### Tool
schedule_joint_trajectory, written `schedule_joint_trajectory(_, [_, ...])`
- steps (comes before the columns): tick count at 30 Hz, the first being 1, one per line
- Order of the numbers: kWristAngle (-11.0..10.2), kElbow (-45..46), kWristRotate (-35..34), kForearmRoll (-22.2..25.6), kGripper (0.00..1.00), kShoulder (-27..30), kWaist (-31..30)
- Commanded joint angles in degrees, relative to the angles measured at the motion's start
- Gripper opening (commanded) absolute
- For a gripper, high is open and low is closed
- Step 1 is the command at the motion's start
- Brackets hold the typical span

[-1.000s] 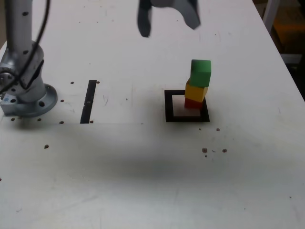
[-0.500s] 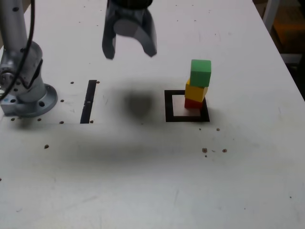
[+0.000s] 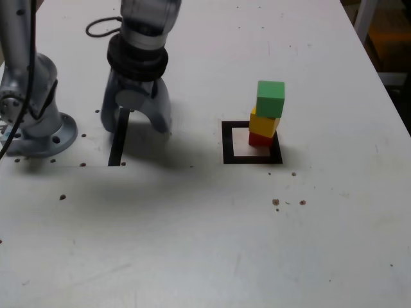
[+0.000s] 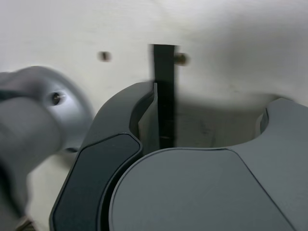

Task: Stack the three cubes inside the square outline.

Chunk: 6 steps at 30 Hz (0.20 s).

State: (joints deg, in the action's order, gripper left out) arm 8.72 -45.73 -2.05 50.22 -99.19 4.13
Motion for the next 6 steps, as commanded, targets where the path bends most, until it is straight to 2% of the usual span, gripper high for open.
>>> schedule_joint_trajectory(1, [0.32,0.65,0.27,-0.48,0.79,-0.21,-0.11])
schedule_joint_trajectory(6, [0.92,1.09,0.55,-2.17,0.79,-0.37,-1.04])
